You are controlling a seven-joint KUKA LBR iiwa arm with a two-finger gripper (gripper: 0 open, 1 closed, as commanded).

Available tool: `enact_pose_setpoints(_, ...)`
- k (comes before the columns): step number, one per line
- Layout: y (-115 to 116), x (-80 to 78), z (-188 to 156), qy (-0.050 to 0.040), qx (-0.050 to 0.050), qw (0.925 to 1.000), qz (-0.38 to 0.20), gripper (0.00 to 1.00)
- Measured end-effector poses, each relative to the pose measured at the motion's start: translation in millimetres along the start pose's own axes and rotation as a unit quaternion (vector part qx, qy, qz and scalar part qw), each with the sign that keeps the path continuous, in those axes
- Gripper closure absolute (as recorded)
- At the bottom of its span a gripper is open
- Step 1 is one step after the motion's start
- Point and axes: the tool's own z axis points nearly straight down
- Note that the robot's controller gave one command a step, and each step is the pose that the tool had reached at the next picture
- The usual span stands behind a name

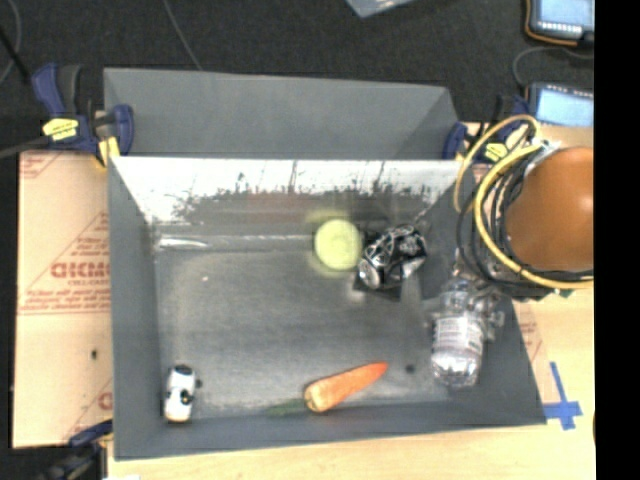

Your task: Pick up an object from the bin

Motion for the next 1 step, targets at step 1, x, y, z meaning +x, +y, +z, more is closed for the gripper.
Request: enact_pose_setpoints(1, -0.8, -0.2, -6.1, -0.0004, 0.001, 1.0, 0.001, 1.0)
